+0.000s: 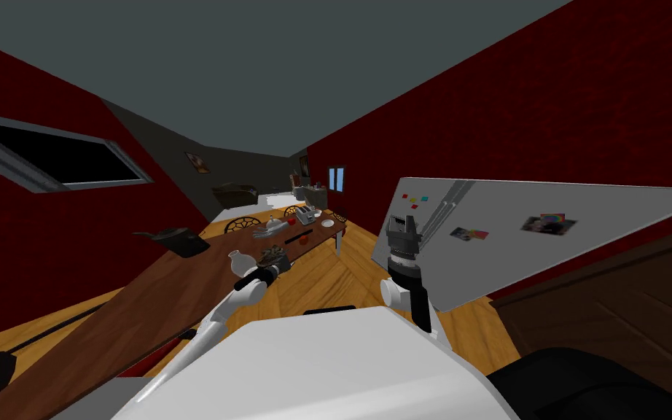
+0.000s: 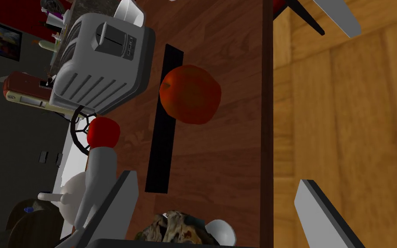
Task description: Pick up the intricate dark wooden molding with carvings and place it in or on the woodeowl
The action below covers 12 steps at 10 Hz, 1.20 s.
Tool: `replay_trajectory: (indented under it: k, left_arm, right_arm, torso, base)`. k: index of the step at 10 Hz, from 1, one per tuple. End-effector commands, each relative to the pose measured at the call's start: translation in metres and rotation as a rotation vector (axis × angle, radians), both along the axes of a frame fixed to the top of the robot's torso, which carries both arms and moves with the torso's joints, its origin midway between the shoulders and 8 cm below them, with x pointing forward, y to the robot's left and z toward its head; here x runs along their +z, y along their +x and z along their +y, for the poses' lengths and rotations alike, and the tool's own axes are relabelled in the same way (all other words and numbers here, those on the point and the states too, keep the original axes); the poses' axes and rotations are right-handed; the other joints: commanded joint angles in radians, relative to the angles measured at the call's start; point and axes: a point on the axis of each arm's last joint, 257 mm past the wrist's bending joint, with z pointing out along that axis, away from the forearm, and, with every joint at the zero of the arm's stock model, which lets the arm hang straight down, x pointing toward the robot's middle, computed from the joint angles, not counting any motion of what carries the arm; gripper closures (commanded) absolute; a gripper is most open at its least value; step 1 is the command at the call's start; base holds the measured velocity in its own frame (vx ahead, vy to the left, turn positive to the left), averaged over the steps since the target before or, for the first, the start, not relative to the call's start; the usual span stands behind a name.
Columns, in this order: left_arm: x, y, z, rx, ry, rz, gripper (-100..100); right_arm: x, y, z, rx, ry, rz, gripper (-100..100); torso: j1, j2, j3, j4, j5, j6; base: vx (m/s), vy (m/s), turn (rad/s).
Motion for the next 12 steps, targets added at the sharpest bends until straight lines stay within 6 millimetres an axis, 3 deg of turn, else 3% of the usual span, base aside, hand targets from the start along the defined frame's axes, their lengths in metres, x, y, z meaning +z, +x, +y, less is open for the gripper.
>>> replay_trajectory:
  k: [1,4,5,7,8,9,10,11,12]
  left_arm:
    - [-0.019,-0.006,0.016,0.018,-0.021,0.082,-100]
    - [-0.045,-0.019,0.035,0.043,-0.037,0.188,-100]
    - [-0.057,-0.026,0.053,0.066,-0.044,0.251,-100]
    - [-0.063,-0.03,0.054,0.07,-0.054,0.274,-100]
    - [-0.076,-0.041,0.073,0.104,-0.071,0.345,-100]
    - [-0.078,-0.043,0.073,0.102,-0.071,0.356,-100]
    - [-0.087,-0.053,0.092,0.137,-0.087,0.416,-100]
    - [-0.091,-0.057,0.094,0.139,-0.087,0.434,-100]
    - [-0.098,-0.069,0.114,0.179,-0.1,0.493,-100]
  right_arm:
    - [0.0,0.0,0.0,0.0,0.0,0.0,0]
    - [0.0,0.0,0.0,0.0,0.0,0.0,0]
    - [0.0,0.0,0.0,0.0,0.0,0.0,0]
    - [0.0,0.0,0.0,0.0,0.0,0.0,0]
    - [0.0,0.0,0.0,0.0,0.0,0.0,0]
    - [0.0,0.0,0.0,0.0,0.0,0.0,0]
    - [0.0,0.0,0.0,0.0,0.0,0.0,0]
    - [0.0,0.0,0.0,0.0,0.0,0.0,0]
    - [0.0,0.0,0.0,0.0,0.0,0.0,0]
  torso:
    - [0.0,0.0,0.0,0.0,0.0,0.0]
    - [-0.001,-0.001,0.0,0.0,0.0,0.001]
    - [0.0,-0.001,-0.001,0.0,0.0,0.0]
    - [0.0,-0.001,-0.001,0.0,0.0,0.0]
    - [0.0,-0.001,0.0,0.0,0.0,0.0]
    - [0.0,-0.002,-0.001,0.0,0.0,0.001]
    - [0.0,-0.002,-0.001,0.0,0.0,0.0]
    - [0.0,-0.003,-0.002,0.0,0.0,0.001]
    - [0.0,-0.003,-0.002,-0.001,0.0,0.0]
  base:
    - [0.01,-0.016,-0.183]
    - [0.015,-0.016,-0.137]
    - [0.027,-0.011,-0.181]
    - [0.019,-0.004,-0.05]
    - [0.037,-0.011,-0.224]
    - [0.034,-0.003,-0.117]
    - [0.049,-0.006,-0.179]
    - [0.051,-0.003,-0.107]
    - [0.074,-0.009,-0.217]
